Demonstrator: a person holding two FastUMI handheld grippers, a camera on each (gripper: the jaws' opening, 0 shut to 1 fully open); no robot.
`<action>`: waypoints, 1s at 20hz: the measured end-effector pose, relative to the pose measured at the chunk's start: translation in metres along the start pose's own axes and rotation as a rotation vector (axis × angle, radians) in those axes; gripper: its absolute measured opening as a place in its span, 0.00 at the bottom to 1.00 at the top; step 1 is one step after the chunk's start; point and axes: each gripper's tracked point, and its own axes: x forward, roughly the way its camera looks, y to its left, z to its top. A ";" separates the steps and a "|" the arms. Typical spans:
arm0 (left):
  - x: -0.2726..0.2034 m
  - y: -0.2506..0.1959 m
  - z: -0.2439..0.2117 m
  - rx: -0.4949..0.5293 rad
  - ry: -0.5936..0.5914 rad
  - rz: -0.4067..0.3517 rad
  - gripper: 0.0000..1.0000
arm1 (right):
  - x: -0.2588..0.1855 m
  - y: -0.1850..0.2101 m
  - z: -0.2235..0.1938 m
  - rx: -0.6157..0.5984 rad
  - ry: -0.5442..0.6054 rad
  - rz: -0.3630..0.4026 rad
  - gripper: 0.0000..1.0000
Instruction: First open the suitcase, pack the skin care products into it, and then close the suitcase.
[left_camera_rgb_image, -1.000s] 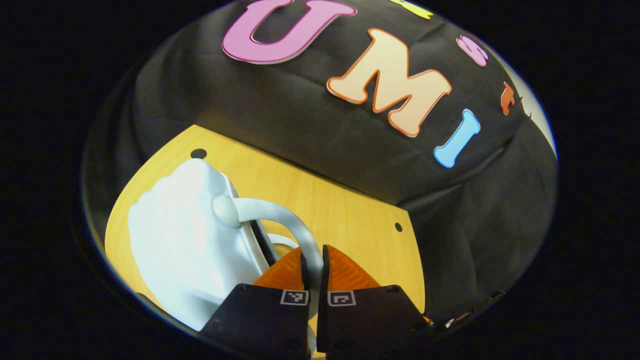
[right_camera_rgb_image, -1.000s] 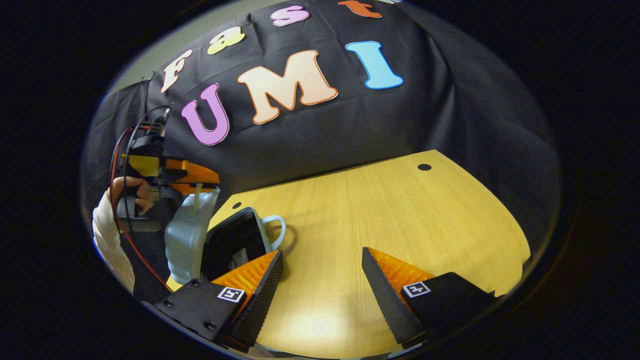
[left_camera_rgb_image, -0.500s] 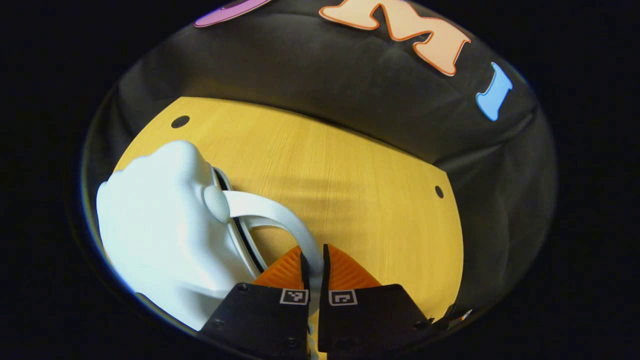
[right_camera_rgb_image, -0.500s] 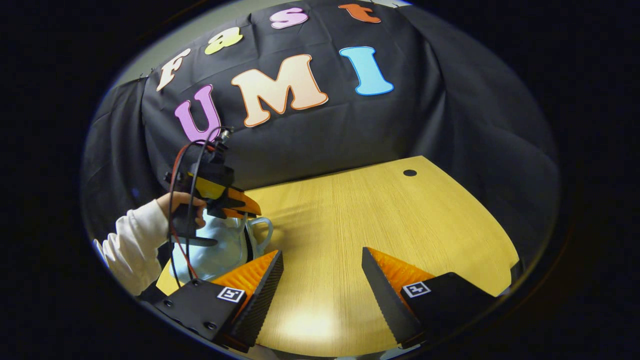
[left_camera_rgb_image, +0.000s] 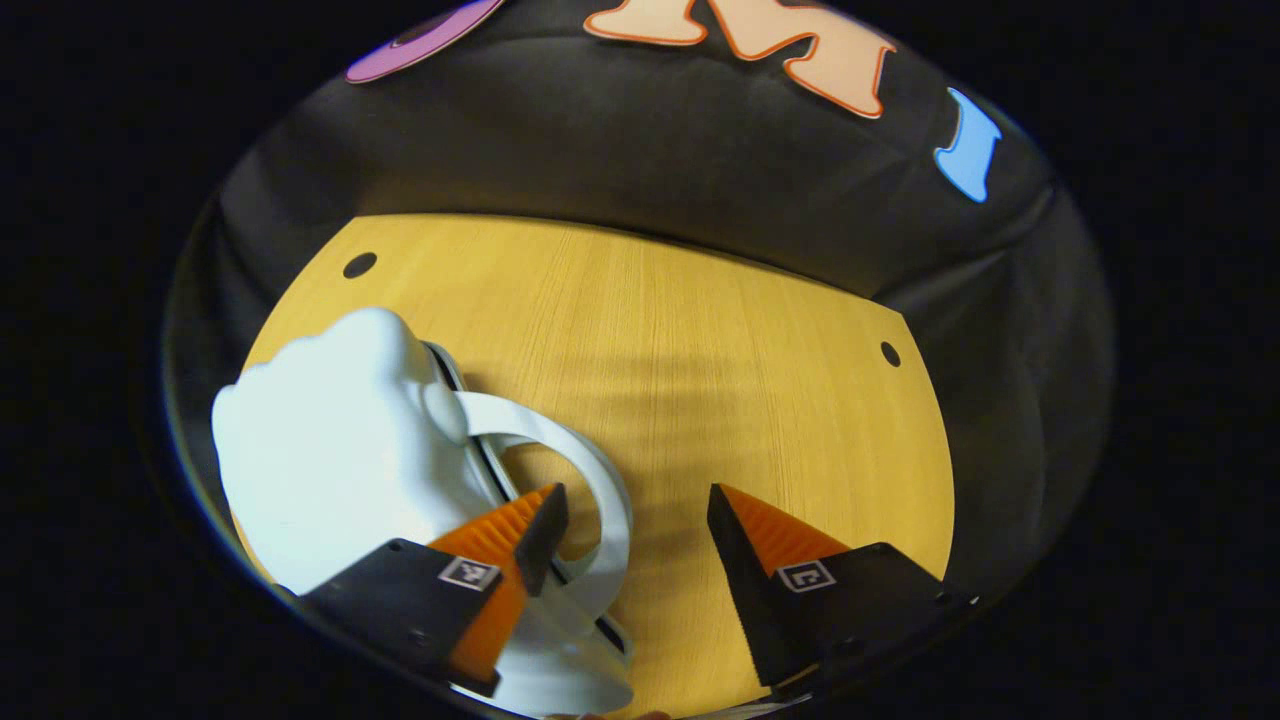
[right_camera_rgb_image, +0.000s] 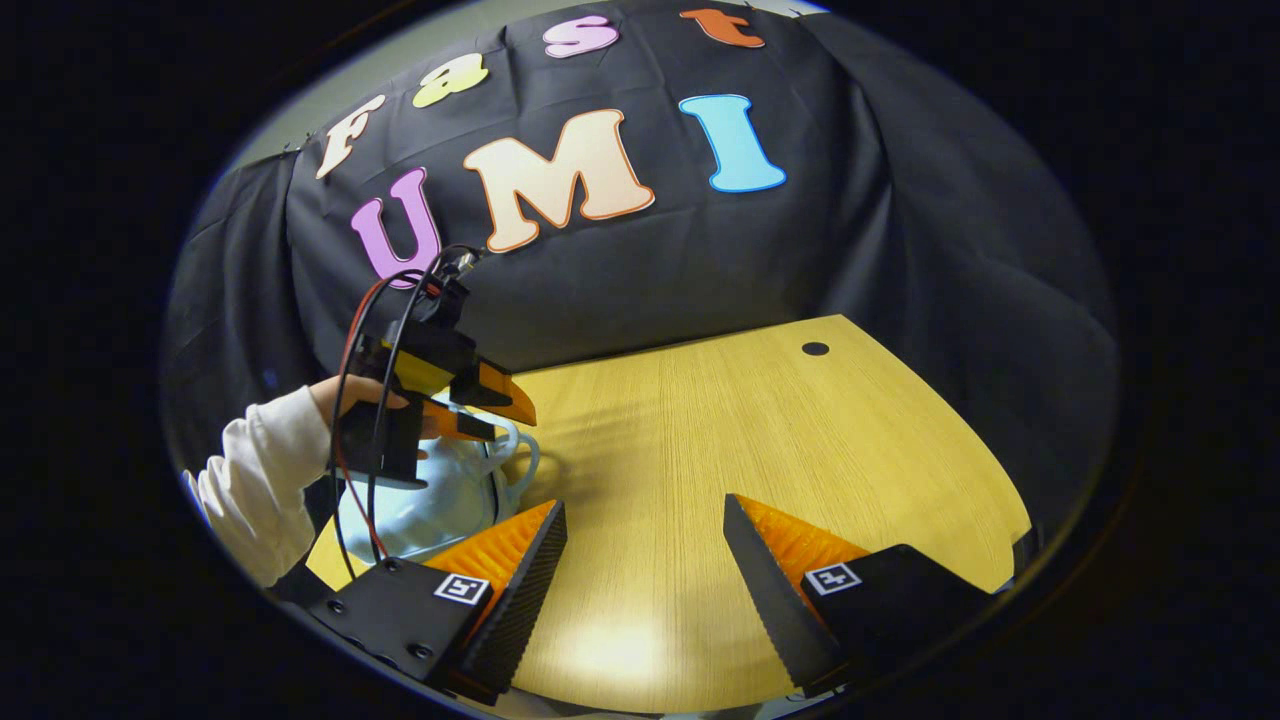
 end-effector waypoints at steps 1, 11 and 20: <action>-0.016 0.001 0.002 0.012 -0.038 -0.001 0.90 | 0.002 0.000 0.003 0.000 -0.007 0.007 0.94; -0.117 -0.012 -0.027 -0.006 -0.381 -0.020 0.90 | 0.004 -0.003 0.037 -0.014 -0.087 0.055 0.98; -0.116 -0.006 -0.059 0.004 -0.354 0.021 0.90 | -0.005 -0.024 0.040 -0.003 -0.096 0.038 0.98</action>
